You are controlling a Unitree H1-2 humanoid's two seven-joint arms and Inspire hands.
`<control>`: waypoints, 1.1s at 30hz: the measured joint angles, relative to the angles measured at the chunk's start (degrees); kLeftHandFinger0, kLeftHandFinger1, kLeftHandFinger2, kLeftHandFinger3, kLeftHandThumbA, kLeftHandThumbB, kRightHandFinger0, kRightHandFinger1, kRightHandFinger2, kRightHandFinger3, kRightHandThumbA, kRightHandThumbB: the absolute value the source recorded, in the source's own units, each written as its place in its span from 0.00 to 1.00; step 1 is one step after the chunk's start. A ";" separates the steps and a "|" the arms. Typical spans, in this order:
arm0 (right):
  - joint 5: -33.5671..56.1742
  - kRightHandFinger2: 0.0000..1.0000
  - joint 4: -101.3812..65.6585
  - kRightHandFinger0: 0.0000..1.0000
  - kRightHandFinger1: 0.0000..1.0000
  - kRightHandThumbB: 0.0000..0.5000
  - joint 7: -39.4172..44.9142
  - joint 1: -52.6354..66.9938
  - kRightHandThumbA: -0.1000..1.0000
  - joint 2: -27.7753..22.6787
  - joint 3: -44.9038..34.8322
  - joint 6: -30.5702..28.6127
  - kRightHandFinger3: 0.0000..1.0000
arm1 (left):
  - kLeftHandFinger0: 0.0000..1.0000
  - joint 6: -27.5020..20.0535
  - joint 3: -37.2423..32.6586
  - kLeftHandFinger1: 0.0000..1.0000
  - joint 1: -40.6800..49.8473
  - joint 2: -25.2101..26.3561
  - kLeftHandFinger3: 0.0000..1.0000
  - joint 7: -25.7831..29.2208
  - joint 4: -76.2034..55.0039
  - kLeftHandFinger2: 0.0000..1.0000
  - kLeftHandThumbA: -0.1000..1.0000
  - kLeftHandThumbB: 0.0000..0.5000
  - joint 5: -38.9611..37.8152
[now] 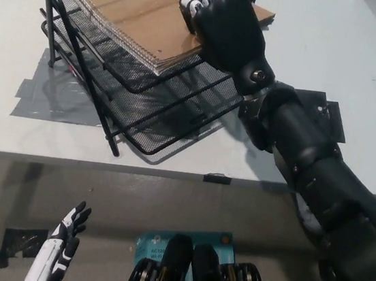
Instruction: A person hands a notebook to the robot and the robot grabs it with its right hand and places it in the file tray kept in the centre of the desk infront of it.
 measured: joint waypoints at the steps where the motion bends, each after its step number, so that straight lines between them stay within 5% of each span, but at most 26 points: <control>1: 0.26 0.57 -1.06 0.23 0.34 0.48 1.74 0.48 0.87 -0.03 0.00 0.00 0.58 | 0.99 0.01 0.00 1.00 -0.09 -0.01 1.00 0.00 0.03 1.00 1.00 0.75 0.00; 2: 0.40 0.80 -1.53 0.66 0.71 0.61 2.57 0.72 0.85 -0.03 -0.03 0.00 0.83 | 0.99 0.02 0.00 1.00 -0.13 -0.02 1.00 0.00 0.06 1.00 1.00 0.74 0.00; 3: 0.71 1.00 -2.69 1.00 1.00 0.88 4.44 1.57 0.89 -0.03 -0.07 0.00 1.00 | 1.00 0.04 0.01 1.00 -0.18 -0.06 1.00 0.00 0.07 1.00 1.00 0.78 0.00; 5: 1.02 1.00 -3.77 1.00 1.00 1.00 5.85 2.30 0.84 -0.04 -0.15 0.01 1.00 | 1.00 0.09 0.01 1.00 -0.16 -0.07 1.00 -0.01 0.12 1.00 1.00 0.80 0.00; 19: 7.33 1.00 -17.18 1.00 1.00 1.00 21.91 6.92 0.69 -3.57 -0.62 3.80 1.00 | 0.98 0.49 0.01 1.00 -0.23 -0.13 1.00 -0.02 1.47 1.00 1.00 0.69 0.00; 22: 8.91 1.00 -19.62 1.00 1.00 1.00 25.53 7.43 0.75 -5.21 -0.61 5.07 1.00 | 0.96 0.53 0.02 1.00 -0.27 -0.13 1.00 -0.02 1.61 1.00 1.00 0.64 0.00; 24: 10.06 1.00 -21.21 1.00 1.00 1.00 27.96 7.57 0.86 -6.34 -0.59 5.87 1.00 | 0.95 0.61 0.02 1.00 -0.30 -0.13 1.00 -0.03 1.67 1.00 1.00 0.65 0.00; 25: 10.53 1.00 -21.66 1.00 1.00 0.91 28.86 7.58 1.00 -6.75 -0.57 6.14 1.00 | 0.95 0.65 0.02 1.00 -0.32 -0.13 1.00 -0.03 1.67 1.00 1.00 0.68 0.00; 33: 17.90 1.00 -27.37 1.00 1.00 0.83 38.30 7.90 1.00 -12.20 -0.52 9.19 1.00 | 0.95 1.13 0.02 1.00 -0.72 -0.13 1.00 -0.03 1.69 1.00 1.00 0.68 0.00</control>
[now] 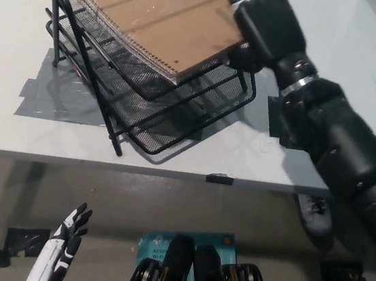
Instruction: A person hands a notebook to the robot and the robot grabs it with its right hand and places it in the file tray kept in the centre of the desk infront of it.
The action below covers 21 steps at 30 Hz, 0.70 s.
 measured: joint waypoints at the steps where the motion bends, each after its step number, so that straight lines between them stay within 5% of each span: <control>1: 1.00 1.00 -0.51 1.00 1.00 0.82 0.98 0.03 1.00 -0.65 0.01 0.34 1.00 | 0.94 0.06 0.00 1.00 -0.11 0.00 1.00 0.00 0.00 1.00 1.00 0.68 0.00; 4: 4.45 1.00 -1.94 1.00 1.00 0.86 4.23 0.27 1.00 -2.77 0.05 1.31 1.00 | 0.95 0.26 0.00 1.00 -0.58 0.00 1.00 0.00 0.00 1.00 1.00 0.68 0.00; 7: 7.25 1.00 -3.21 1.00 1.00 1.00 6.79 0.50 1.00 -4.08 0.07 2.07 1.00 | 0.96 0.40 0.00 1.00 -0.85 0.00 1.00 0.00 0.00 1.00 1.00 0.69 0.00; 10: 10.77 1.00 -4.82 1.00 1.00 1.00 10.41 0.57 0.86 -5.77 0.10 3.34 1.00 | 0.95 0.58 0.00 1.00 -1.15 -0.01 1.00 0.00 0.00 1.00 1.00 0.69 0.00; 14: 15.32 1.00 -7.12 1.00 1.00 1.00 15.51 0.55 0.93 -7.71 0.43 5.22 1.00 | 0.94 0.90 0.01 1.00 -1.69 0.00 1.00 0.00 0.00 1.00 1.00 0.68 0.00; 21: 21.12 1.00 -9.98 1.00 1.00 1.00 22.63 0.51 0.85 -9.92 0.72 8.18 1.00 | 0.93 1.12 0.01 1.00 -2.67 0.00 1.00 0.00 0.00 1.00 1.00 0.68 0.00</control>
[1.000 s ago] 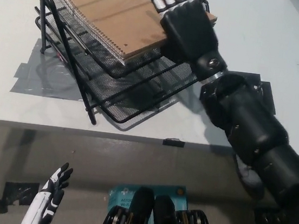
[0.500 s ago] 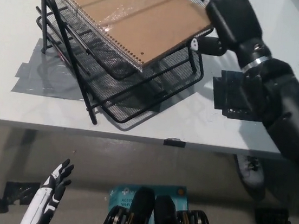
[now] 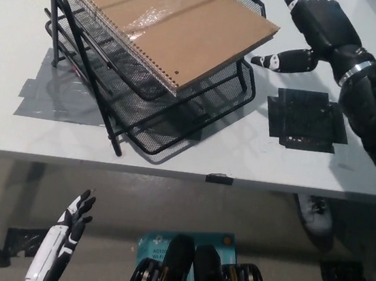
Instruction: A person hands a notebook to the robot and the robot grabs it with its right hand and places it in the file tray kept in the centre of the desk infront of it.
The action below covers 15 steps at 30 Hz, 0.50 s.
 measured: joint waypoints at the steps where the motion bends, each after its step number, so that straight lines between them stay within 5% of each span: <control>1: 1.48 1.00 -0.72 1.00 1.00 1.00 1.81 -0.02 0.83 -0.55 0.05 0.76 1.00 | 0.93 0.05 0.00 1.00 -0.19 0.00 1.00 0.00 0.00 1.00 1.00 0.69 0.00; 15: 16.68 1.00 -16.63 1.00 1.00 1.00 13.62 2.63 1.00 -10.08 -2.14 7.04 1.00 | 0.96 0.52 0.02 1.00 -1.97 -0.09 1.00 0.00 0.00 1.00 1.00 0.73 0.00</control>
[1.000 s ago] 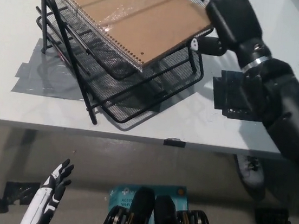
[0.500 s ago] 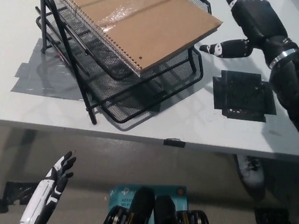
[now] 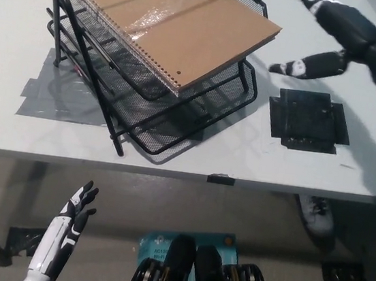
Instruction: A person hands a notebook to the robot and the robot grabs it with its right hand and places it in the file tray kept in the centre of the desk infront of it.
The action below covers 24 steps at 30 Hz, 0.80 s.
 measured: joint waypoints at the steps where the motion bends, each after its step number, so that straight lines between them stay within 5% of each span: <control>1: 0.98 1.00 -1.47 1.00 1.00 1.00 0.23 0.85 1.00 -0.84 -0.67 0.31 1.00 | 0.96 0.01 0.00 1.00 -0.08 0.00 1.00 0.00 0.00 1.00 1.00 0.74 0.00; 14: 7.58 1.00 -24.74 1.00 1.00 0.98 -0.36 27.44 1.00 -5.47 -13.72 2.50 1.00 | 1.00 0.49 0.01 1.00 0.02 -0.44 1.00 0.01 0.08 1.00 1.00 0.74 0.01; 24: 10.24 1.00 -44.76 1.00 1.00 0.79 -3.25 49.19 1.00 5.71 -18.02 2.97 1.00 | 1.00 0.50 0.03 1.00 0.62 -1.21 1.00 0.03 0.05 1.00 1.00 0.79 0.01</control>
